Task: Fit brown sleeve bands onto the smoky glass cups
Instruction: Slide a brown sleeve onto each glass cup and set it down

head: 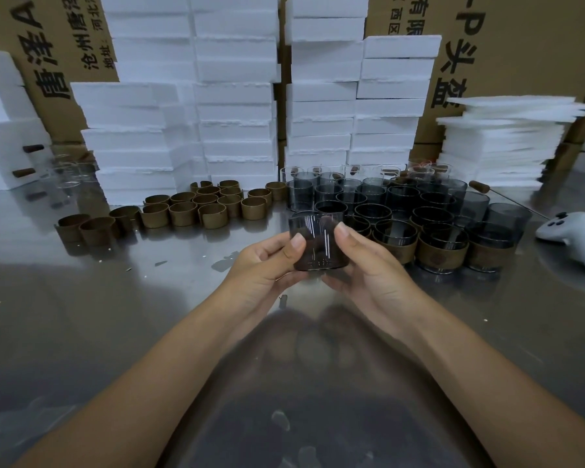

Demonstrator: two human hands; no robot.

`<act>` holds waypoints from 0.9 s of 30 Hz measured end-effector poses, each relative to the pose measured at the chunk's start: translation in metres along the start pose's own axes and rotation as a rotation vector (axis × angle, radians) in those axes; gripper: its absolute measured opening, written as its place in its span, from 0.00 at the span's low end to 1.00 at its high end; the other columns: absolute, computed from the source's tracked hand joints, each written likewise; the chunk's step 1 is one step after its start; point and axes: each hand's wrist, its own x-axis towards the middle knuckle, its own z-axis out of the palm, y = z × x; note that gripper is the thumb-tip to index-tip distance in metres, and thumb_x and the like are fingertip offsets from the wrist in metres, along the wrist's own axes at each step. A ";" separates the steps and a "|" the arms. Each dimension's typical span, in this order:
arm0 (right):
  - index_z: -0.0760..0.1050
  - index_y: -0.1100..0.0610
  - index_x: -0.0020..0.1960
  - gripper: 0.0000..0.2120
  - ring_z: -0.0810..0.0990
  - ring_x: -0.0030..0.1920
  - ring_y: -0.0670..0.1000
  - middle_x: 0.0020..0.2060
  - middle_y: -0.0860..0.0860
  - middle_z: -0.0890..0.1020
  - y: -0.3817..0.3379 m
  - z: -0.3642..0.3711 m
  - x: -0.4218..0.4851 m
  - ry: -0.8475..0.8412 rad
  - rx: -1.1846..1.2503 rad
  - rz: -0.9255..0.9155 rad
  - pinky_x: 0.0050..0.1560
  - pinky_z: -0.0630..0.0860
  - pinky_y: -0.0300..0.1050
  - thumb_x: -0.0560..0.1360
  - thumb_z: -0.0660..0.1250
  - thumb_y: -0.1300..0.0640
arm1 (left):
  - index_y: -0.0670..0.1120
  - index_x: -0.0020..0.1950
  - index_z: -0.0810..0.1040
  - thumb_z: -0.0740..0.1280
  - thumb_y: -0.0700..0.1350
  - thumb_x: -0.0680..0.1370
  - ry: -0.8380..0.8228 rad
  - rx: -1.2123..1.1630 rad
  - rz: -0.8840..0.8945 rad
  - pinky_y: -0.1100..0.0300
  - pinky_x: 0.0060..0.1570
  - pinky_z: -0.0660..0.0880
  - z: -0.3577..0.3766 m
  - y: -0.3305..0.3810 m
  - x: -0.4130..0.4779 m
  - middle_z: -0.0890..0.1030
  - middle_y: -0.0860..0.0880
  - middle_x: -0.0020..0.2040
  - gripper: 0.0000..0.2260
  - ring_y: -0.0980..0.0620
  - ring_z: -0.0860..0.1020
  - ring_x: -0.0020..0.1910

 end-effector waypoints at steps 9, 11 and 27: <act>0.75 0.47 0.62 0.27 0.83 0.49 0.44 0.47 0.45 0.85 0.006 0.009 -0.001 0.170 -0.072 -0.057 0.51 0.74 0.43 0.64 0.69 0.41 | 0.44 0.61 0.78 0.71 0.58 0.63 0.152 0.177 0.009 0.59 0.51 0.76 0.000 -0.002 0.002 0.84 0.46 0.53 0.31 0.52 0.81 0.53; 0.74 0.48 0.62 0.29 0.83 0.48 0.43 0.47 0.47 0.85 0.007 0.012 -0.002 0.224 -0.087 -0.063 0.51 0.75 0.42 0.62 0.70 0.42 | 0.45 0.59 0.78 0.71 0.59 0.63 0.095 0.189 0.007 0.60 0.50 0.77 0.002 -0.002 0.000 0.84 0.47 0.53 0.29 0.53 0.82 0.53; 0.82 0.46 0.53 0.22 0.81 0.46 0.41 0.49 0.45 0.85 0.004 0.001 0.000 0.049 -0.058 -0.007 0.47 0.73 0.38 0.63 0.68 0.37 | 0.50 0.48 0.86 0.67 0.54 0.71 -0.042 0.063 0.027 0.67 0.44 0.76 -0.001 0.002 -0.004 0.85 0.48 0.50 0.13 0.55 0.83 0.49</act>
